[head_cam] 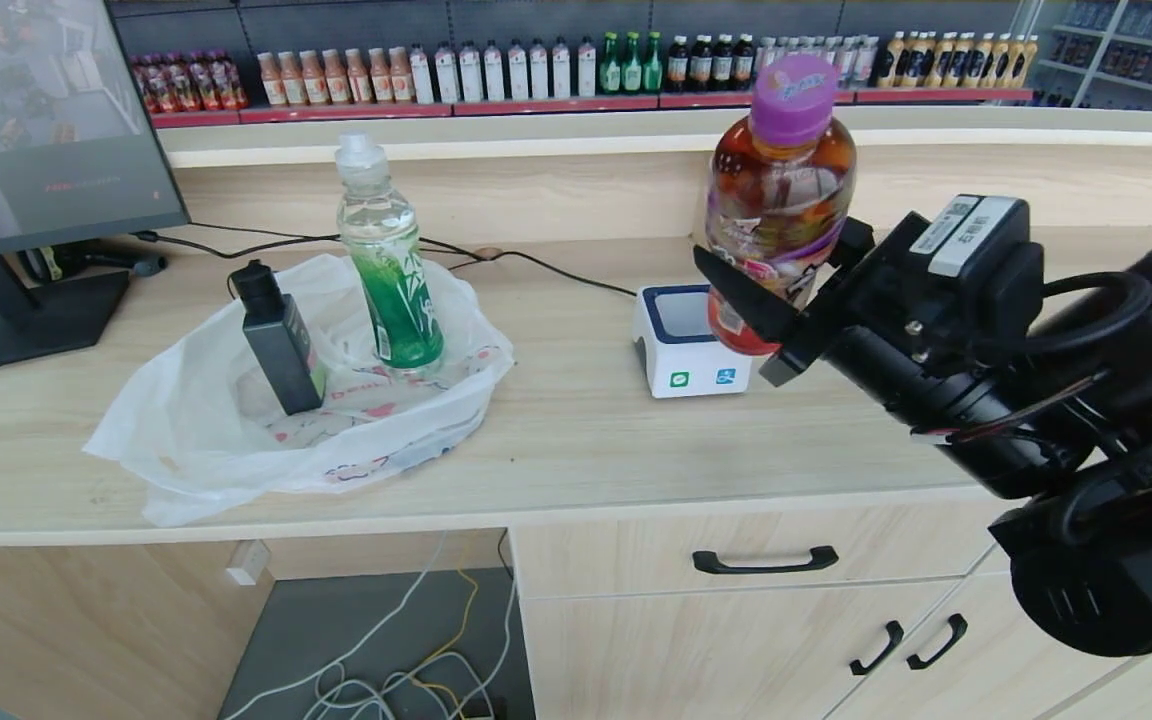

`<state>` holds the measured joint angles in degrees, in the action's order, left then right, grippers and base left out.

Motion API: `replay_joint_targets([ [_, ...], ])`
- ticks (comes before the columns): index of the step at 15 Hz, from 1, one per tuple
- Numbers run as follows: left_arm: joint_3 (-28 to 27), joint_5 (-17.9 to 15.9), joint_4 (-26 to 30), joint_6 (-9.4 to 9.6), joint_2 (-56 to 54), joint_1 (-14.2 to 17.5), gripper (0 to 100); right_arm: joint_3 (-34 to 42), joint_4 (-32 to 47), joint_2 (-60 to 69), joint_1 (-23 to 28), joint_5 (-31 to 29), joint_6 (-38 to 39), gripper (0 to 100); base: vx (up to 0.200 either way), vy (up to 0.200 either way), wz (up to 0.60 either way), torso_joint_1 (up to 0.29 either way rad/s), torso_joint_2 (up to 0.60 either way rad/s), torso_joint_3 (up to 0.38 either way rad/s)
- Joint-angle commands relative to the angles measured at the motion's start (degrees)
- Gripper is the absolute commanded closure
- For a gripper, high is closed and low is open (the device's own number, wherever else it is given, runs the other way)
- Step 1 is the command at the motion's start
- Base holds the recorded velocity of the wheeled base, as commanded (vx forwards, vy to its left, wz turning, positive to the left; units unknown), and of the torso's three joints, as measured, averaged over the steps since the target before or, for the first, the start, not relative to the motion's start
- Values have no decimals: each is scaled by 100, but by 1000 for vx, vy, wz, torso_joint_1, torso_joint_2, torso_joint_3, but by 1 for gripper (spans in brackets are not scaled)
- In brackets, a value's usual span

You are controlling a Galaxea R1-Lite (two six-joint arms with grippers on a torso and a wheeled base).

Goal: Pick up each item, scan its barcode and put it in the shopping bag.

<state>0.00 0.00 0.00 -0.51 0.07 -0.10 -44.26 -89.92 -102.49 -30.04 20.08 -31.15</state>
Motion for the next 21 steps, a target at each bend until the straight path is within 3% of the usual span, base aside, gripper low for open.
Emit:
replay_joint_targets([
  [1,0,0,0,-2,1,1,0,190,-8,458,191,-4,487,100,0,0,0,0,0,0],
  [5,0,0,0,-2,1,1,0,586,-8,1073,411,-927,2016,100,0,0,0,0,0,0],
  [9,0,0,0,-2,1,1,0,999,-8,1310,622,-988,2289,100,0,0,0,0,0,0],
  [11,0,0,0,-2,1,1,0,1122,-8,1266,640,-1445,2429,100,0,0,0,0,0,0],
  [14,0,0,0,-2,1,1,0,1658,-8,1240,640,-1568,2772,100,0,0,0,0,0,0],
  [21,0,0,0,-2,1,1,0,1456,-8,836,675,-2008,3018,100,0,0,0,0,0,0],
])
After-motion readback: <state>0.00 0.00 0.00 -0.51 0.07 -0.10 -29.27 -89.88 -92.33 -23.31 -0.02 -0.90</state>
